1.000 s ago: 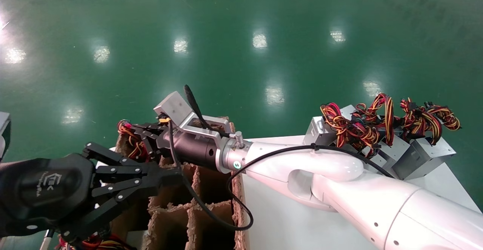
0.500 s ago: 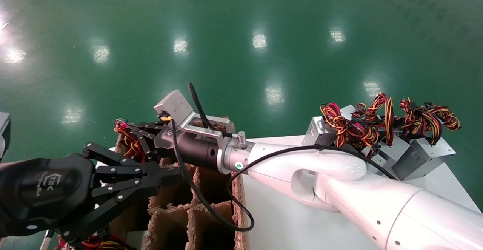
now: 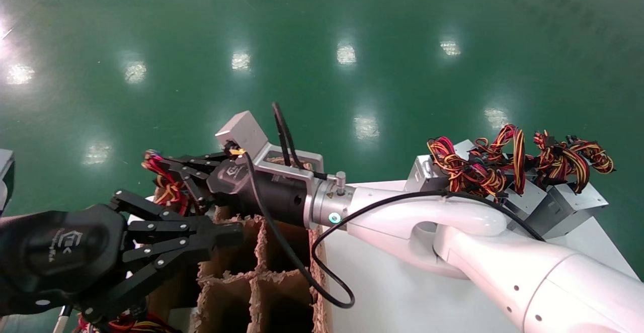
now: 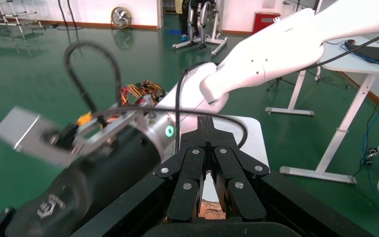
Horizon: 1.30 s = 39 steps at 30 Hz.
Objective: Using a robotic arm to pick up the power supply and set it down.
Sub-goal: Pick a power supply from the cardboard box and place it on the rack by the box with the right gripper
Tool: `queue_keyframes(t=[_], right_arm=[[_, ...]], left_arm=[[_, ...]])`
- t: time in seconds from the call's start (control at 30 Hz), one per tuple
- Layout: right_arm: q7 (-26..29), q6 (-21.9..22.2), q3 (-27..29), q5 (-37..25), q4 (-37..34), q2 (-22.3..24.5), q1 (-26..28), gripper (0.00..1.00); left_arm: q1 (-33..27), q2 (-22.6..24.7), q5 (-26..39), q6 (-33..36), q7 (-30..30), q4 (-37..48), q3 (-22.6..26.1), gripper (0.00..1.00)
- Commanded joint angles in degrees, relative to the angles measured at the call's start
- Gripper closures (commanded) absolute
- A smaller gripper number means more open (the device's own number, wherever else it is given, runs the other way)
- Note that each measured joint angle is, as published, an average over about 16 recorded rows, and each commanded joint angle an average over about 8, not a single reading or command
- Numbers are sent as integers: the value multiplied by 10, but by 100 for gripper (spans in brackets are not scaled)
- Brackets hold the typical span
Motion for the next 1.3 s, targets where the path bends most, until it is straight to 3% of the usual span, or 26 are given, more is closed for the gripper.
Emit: queue_keyframes(t=[0.03,0.2,0.33,0.73,1.3], right_arm=[[-6,-27,5,5,-5,3,0,100],[-21,-111,13,16,-45,4,-7,100],[-25,-146,16,22,-77,4,-10,100],[-21,-202,29,46,-120,11,-7,100],[-17,-251,57,82,-112,29,14,100]], left_arm=[[0,0,0,0,0,0,0,100],[0,0,0,0,0,0,0,100],[0,0,0,0,0,0,0,100],[0,0,0,0,0,0,0,100],[0,0,0,0,0,0,0,100]])
